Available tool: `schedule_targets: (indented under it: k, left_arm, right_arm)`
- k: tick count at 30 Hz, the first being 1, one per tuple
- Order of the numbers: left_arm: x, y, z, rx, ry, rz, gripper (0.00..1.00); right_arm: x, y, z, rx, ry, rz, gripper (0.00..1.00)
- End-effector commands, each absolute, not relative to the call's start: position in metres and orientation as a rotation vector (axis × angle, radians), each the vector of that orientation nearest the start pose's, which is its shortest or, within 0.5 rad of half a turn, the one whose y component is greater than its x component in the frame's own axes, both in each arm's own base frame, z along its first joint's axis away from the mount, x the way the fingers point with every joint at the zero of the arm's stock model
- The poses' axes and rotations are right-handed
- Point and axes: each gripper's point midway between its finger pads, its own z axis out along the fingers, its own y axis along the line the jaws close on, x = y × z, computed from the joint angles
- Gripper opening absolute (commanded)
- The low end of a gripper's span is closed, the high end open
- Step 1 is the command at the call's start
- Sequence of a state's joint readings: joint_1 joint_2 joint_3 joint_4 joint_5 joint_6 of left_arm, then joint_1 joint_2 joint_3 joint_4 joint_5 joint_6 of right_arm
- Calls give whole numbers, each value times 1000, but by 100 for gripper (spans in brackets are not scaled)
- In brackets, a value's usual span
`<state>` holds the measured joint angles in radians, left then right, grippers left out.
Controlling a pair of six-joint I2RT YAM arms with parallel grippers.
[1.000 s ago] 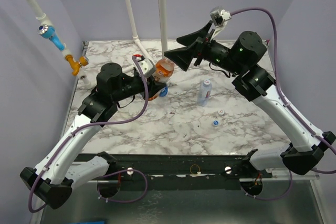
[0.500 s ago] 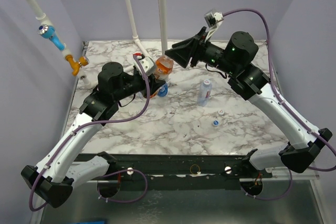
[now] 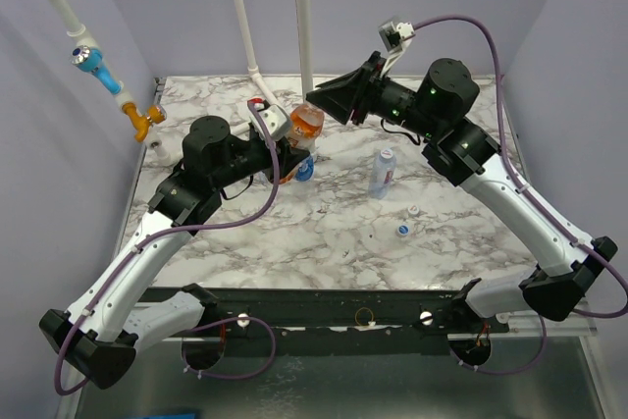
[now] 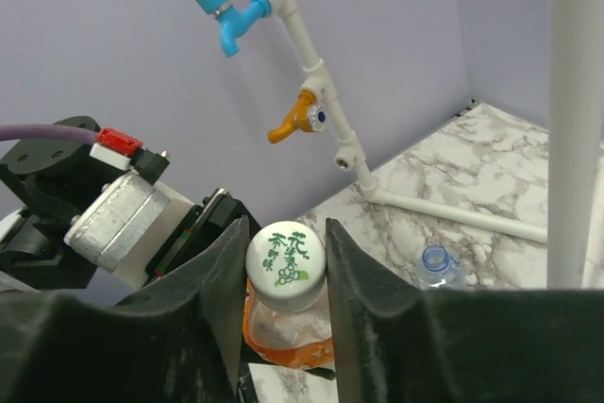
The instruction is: Unscrew the bottle caps
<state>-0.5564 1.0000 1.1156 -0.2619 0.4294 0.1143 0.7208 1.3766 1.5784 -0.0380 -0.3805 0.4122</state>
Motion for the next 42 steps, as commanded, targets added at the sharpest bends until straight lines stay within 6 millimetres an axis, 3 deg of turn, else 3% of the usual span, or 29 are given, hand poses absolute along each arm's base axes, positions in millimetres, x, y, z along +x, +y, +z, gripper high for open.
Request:
schedule_targets:
  k: [1,6,11,16,22,25,28,29,31,33,35,37,40,42]
  left_arm:
    - [245,-242,365,864,1474,-747,4]
    - [225,-249,377,910,1431,-856,2]
    - [185,-260,389,1005,1388,-1078,0]
    - [135,-265,401,1127,1372,-1386,0]
    - [97,-258,407,1237,1368,-1607,0]
    - [89,-254,407,1269,1366,-1656,0]
    - [91,-255,408,1260,1361,-1636,0]
    - [95,-256,408,1247,1362,-1616,0]
    - [109,-259,406,1202,1364,-1535,0]
    - [138,-263,403,1105,1385,-1382,0]
    - [173,-261,395,1011,1411,-1190,0]
    - [202,-254,389,937,1434,-1021,0]
    - [231,-243,379,853,1478,-861,0]
    - [237,-241,371,857,1485,-815,0]
  right_arm:
    - [265,353,479,-609,1412,1229,29]
    - [247,351,489,-688,1331,1260,1]
    - [187,341,506,-939,1098,1368,0]
    - [139,334,506,-1165,950,1498,0]
    - [103,320,502,-1344,813,1600,0]
    - [99,319,500,-1380,806,1623,0]
    - [107,323,505,-1327,828,1587,1]
    - [121,327,509,-1236,882,1545,6]
    - [160,332,520,-1015,1004,1415,30]
    - [193,326,526,-828,1078,1289,50]
    - [215,317,529,-688,1126,1208,78]
    - [231,309,528,-596,1165,1149,99]
    - [245,306,524,-526,1218,1109,100]
    - [252,307,521,-508,1258,1096,100]
